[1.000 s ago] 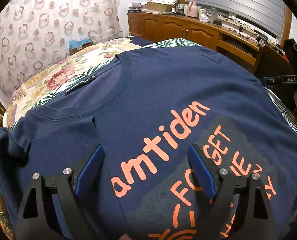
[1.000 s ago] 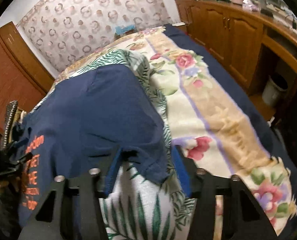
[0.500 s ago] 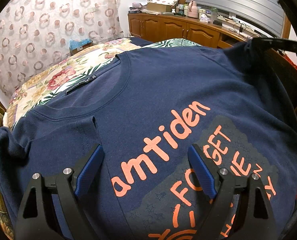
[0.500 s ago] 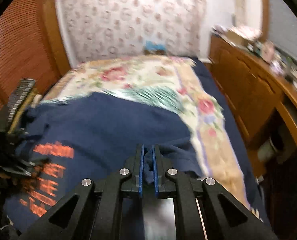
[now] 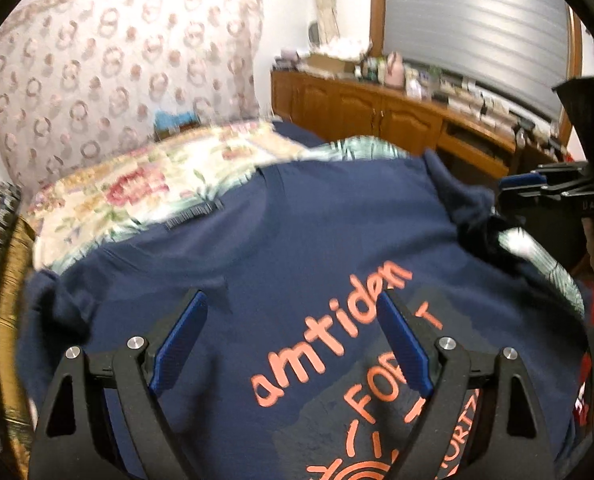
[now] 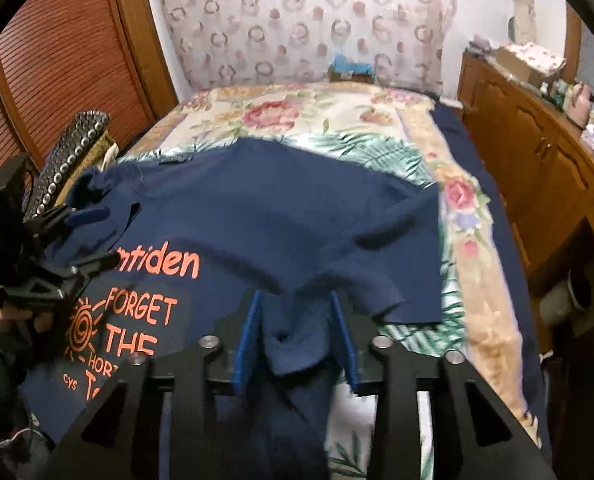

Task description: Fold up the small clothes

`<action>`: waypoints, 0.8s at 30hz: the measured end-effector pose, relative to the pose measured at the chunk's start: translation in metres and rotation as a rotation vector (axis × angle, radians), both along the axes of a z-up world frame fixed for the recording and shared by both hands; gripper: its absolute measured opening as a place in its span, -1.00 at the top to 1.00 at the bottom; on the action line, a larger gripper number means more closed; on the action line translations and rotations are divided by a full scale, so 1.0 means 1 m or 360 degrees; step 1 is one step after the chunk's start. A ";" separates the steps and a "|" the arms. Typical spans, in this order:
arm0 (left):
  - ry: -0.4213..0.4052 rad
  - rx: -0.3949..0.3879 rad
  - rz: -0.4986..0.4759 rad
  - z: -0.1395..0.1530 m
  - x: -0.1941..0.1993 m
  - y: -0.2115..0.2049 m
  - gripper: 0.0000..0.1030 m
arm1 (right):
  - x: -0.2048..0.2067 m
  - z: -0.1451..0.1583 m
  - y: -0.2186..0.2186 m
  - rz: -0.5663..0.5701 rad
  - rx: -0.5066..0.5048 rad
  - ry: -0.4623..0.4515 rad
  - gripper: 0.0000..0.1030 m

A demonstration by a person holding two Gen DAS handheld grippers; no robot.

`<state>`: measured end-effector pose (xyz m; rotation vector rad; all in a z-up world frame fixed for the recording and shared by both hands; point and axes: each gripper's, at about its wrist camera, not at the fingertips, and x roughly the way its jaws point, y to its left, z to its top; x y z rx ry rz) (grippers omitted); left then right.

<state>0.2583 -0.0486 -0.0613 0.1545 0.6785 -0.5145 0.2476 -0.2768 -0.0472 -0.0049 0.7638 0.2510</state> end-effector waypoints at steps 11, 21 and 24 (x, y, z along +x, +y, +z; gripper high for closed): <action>-0.0031 -0.0054 0.0064 0.004 -0.001 0.013 -0.69 | 0.026 -0.034 -0.040 -0.0373 0.0005 0.0161 0.11; 0.0041 -0.0146 0.0028 0.005 0.001 0.020 -0.69 | 0.050 -0.039 -0.016 -0.0267 -0.0130 0.0141 0.90; 0.0022 -0.0149 0.0053 0.004 0.002 0.025 -0.69 | 0.045 -0.032 -0.014 -0.0214 -0.0121 0.0081 0.90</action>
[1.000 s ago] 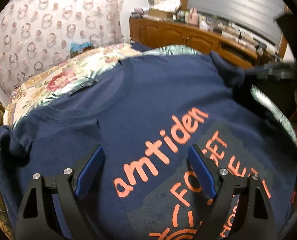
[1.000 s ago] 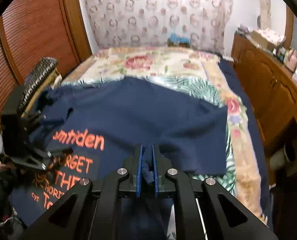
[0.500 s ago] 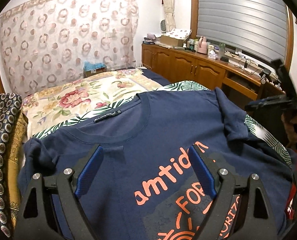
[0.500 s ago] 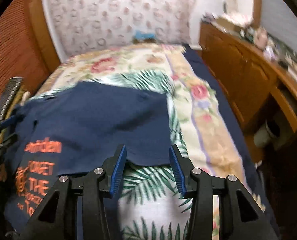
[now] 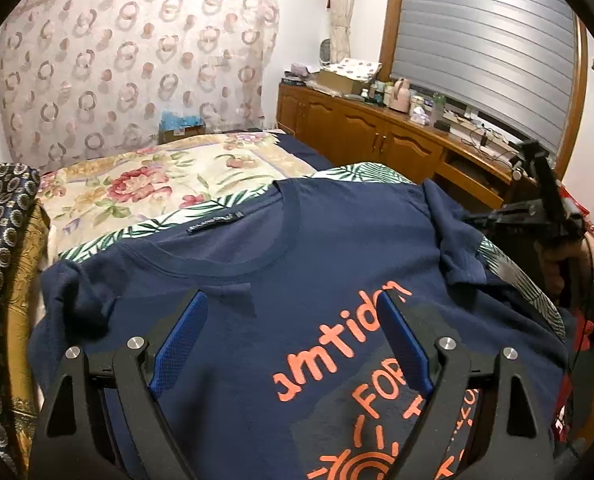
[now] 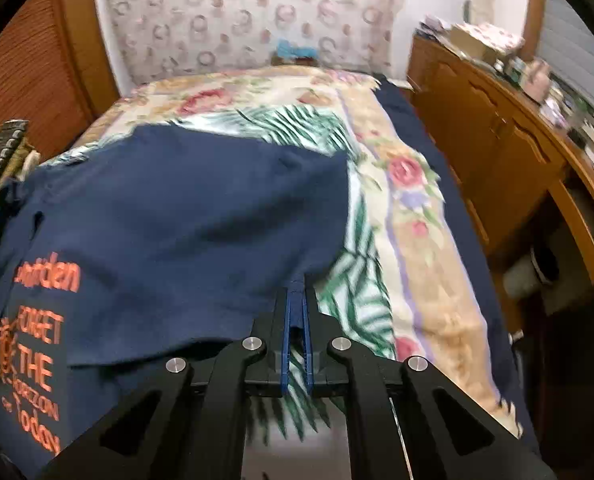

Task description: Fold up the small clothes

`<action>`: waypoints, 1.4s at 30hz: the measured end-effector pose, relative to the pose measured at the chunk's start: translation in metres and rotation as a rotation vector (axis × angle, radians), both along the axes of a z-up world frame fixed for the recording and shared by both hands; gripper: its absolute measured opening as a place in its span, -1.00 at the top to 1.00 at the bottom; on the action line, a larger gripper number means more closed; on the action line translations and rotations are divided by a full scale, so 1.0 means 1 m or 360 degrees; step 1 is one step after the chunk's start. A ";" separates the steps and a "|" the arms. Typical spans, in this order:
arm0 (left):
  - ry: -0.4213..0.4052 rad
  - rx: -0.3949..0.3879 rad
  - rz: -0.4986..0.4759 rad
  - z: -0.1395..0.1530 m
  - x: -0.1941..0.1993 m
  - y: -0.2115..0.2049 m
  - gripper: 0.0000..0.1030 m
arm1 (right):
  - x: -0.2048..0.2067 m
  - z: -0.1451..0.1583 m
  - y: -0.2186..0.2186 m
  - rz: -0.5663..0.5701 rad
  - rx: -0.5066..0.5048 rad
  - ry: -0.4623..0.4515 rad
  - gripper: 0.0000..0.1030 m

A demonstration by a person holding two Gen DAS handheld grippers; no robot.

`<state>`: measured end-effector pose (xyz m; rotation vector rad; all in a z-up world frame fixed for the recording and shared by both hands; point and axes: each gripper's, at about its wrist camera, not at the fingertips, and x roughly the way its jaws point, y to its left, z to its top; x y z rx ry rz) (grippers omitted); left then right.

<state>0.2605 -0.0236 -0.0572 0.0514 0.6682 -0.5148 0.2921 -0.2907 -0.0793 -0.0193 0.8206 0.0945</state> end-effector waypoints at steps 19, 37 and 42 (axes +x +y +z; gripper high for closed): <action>0.0006 0.0014 0.0177 -0.010 0.011 0.019 -0.69 | 0.051 0.056 0.115 0.0575 0.0045 -0.0159 0.84; -0.0030 0.0048 0.0193 -0.011 0.008 0.016 -0.69 | -0.014 0.038 0.114 0.0369 -0.0047 0.0040 0.40; -0.0025 0.0045 0.0190 -0.012 0.006 0.015 -0.69 | -0.023 0.039 0.119 0.0335 -0.0077 0.0073 0.40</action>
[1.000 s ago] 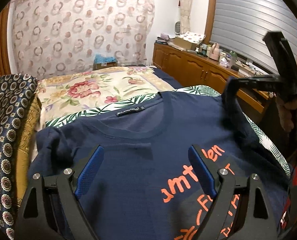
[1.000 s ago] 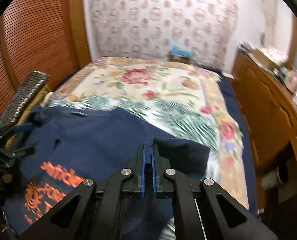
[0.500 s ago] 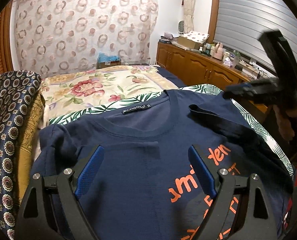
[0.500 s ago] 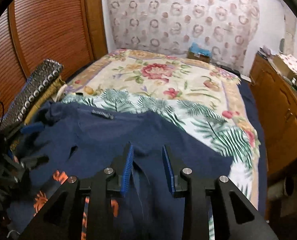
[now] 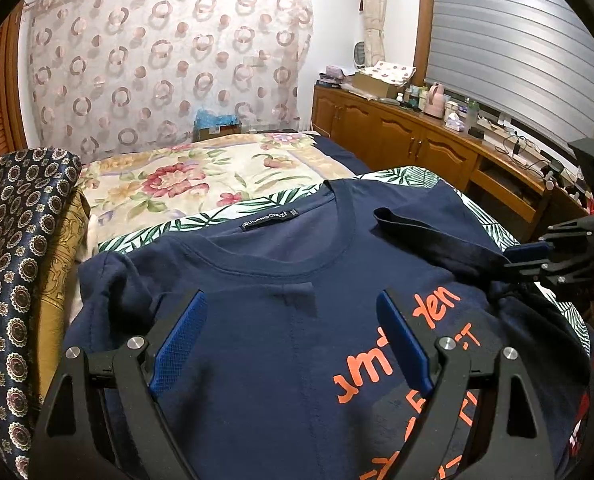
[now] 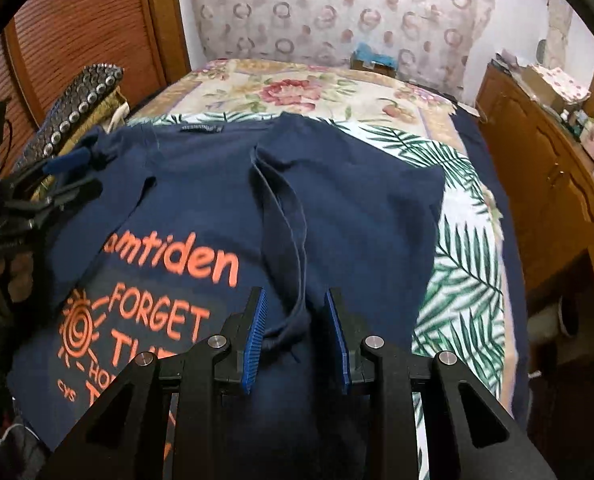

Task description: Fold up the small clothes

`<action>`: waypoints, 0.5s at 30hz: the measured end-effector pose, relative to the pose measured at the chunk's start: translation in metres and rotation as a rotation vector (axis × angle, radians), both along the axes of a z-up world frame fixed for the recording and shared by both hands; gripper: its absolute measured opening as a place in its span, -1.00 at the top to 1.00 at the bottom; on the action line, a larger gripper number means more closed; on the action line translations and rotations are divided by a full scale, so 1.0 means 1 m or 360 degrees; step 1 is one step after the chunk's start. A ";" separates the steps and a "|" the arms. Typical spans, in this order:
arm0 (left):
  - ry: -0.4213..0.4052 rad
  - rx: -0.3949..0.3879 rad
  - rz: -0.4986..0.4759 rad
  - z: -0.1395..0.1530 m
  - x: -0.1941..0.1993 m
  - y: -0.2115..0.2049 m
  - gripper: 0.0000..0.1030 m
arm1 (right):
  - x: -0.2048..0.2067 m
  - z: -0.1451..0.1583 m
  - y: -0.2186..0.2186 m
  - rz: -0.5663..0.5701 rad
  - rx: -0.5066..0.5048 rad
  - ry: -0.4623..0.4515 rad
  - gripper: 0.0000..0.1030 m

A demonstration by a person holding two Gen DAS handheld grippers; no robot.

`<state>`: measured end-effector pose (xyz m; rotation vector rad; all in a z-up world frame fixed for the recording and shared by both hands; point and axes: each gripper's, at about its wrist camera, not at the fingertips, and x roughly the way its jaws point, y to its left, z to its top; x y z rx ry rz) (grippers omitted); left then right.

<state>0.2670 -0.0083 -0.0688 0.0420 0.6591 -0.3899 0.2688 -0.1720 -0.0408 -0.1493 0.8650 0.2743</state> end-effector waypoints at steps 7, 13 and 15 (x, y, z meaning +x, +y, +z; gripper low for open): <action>-0.0018 -0.0003 0.0000 0.003 -0.003 -0.001 -0.69 | 0.001 -0.010 0.002 -0.0023 -0.0008 0.0059 0.41; -0.0034 0.0004 0.0018 0.004 -0.005 0.003 -0.69 | -0.010 -0.001 0.007 0.0093 -0.0008 0.0020 0.92; -0.0037 0.0001 0.0024 0.005 -0.005 0.003 -0.69 | -0.016 0.012 0.007 0.0116 0.0042 -0.0009 0.92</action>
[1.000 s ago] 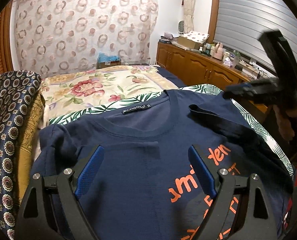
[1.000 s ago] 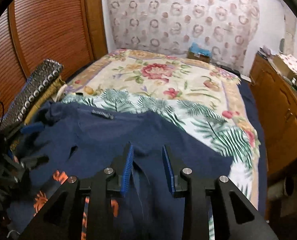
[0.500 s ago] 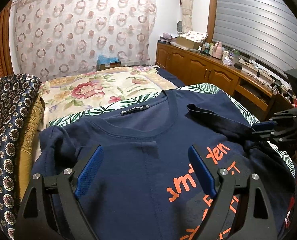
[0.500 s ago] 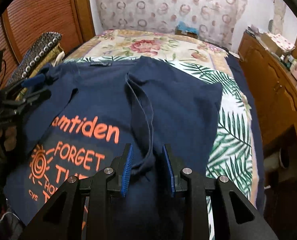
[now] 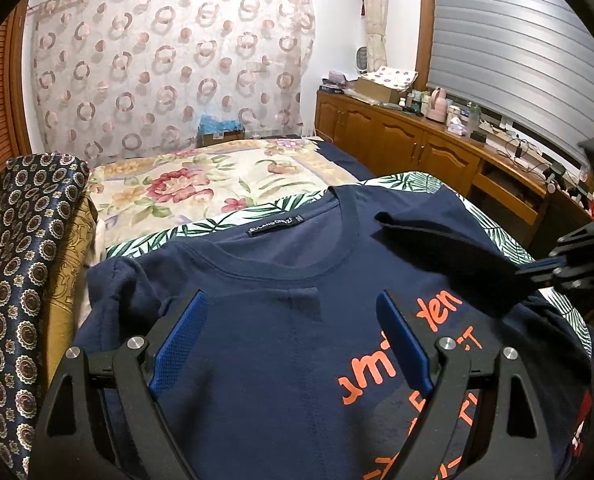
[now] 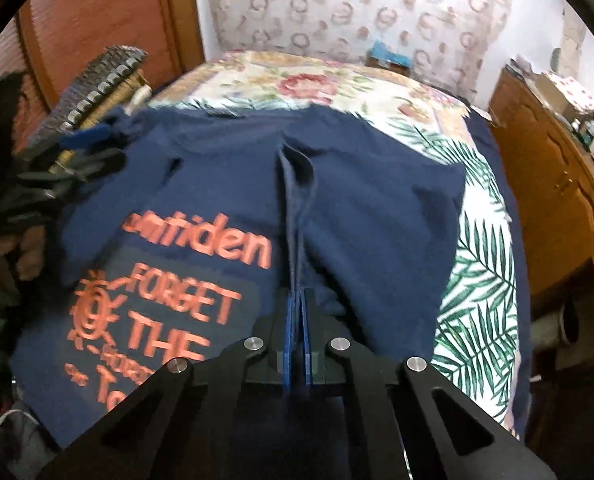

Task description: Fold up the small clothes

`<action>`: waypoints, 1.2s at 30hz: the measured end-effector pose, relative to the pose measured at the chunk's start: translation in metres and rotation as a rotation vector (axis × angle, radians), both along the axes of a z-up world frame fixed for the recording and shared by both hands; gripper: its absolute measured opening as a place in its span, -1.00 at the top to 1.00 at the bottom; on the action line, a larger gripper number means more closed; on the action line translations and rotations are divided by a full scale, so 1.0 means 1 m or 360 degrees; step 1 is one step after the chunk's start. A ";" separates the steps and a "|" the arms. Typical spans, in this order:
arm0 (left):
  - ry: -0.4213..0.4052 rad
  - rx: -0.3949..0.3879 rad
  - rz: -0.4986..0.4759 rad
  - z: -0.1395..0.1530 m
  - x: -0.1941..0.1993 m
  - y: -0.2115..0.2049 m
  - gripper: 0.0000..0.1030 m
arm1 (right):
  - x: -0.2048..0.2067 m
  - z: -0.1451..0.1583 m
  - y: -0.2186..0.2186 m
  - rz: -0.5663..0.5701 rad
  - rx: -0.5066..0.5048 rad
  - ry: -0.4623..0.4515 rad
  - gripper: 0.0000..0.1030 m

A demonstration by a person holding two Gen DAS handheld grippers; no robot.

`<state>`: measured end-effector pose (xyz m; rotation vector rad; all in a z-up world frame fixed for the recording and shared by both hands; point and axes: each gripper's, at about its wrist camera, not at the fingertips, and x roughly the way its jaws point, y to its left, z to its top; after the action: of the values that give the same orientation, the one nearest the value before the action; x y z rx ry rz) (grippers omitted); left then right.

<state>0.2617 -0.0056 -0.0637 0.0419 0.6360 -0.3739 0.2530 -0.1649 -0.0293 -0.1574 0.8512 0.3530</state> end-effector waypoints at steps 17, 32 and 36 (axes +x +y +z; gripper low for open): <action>0.0000 -0.0004 0.0040 0.001 0.005 0.009 -0.69 | -0.010 0.015 -0.002 0.0068 0.0057 -0.0050 0.80; -0.0018 0.0112 0.0196 0.006 0.024 0.020 -0.69 | 0.037 -0.001 -0.008 -0.0013 -0.0078 -0.0252 -0.13; 0.0021 0.0103 0.0279 0.012 0.029 0.044 -0.69 | 0.060 -0.013 -0.024 -0.0076 -0.0095 -0.0269 -0.13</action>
<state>0.2909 0.0381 -0.0515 0.0451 0.6591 -0.1846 0.3131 -0.1893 -0.0419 -0.2189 0.6978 0.2659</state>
